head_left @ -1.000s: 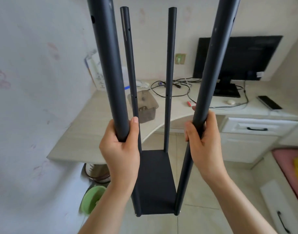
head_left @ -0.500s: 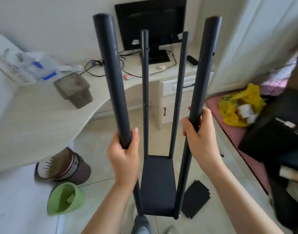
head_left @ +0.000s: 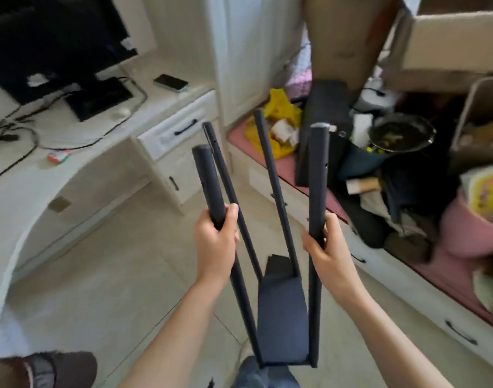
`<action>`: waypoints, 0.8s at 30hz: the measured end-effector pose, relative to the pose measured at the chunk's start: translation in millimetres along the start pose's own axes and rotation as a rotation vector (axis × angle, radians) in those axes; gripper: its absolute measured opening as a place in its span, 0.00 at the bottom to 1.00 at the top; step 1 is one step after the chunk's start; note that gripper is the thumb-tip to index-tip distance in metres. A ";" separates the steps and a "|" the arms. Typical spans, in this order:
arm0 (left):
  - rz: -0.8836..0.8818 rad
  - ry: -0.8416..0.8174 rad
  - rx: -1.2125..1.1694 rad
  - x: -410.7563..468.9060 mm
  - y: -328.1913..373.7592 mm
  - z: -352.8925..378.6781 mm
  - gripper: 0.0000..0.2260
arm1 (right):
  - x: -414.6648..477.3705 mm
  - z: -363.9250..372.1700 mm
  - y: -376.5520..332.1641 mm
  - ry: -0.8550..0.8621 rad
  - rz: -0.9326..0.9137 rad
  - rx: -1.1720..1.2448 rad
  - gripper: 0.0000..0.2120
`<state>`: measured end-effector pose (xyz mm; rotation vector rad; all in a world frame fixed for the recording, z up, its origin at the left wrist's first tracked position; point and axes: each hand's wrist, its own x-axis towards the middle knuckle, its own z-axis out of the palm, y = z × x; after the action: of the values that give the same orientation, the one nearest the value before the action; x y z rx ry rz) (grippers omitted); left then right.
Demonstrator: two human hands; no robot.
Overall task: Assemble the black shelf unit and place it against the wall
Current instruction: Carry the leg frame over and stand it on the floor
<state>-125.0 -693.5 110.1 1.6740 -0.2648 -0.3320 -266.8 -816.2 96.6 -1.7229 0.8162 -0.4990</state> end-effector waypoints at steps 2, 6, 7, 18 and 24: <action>-0.039 -0.110 0.005 0.2 -14.0 15.3 0.09 | -9.4 -10.3 18.3 0.074 0.050 -0.010 0.08; -0.101 -0.308 0.016 -12.6 -36.8 45.3 0.08 | -28.1 -31.6 46.7 0.208 0.155 -0.017 0.07; -0.108 -0.351 0.023 -16.7 -41.5 53.3 0.08 | -32.9 -38.1 52.4 0.237 0.177 -0.018 0.07; -0.209 -0.688 0.253 -75.4 -91.3 125.4 0.07 | -85.1 -113.6 111.3 0.469 0.348 -0.001 0.12; -0.268 -0.726 0.405 -108.9 -135.0 170.2 0.03 | -103.0 -147.1 171.2 0.496 0.480 0.003 0.10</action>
<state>-291.2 -794.0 -36.0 1.9336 -0.6806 -1.1537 -483.7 -863.2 -14.4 -1.3434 1.5338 -0.5990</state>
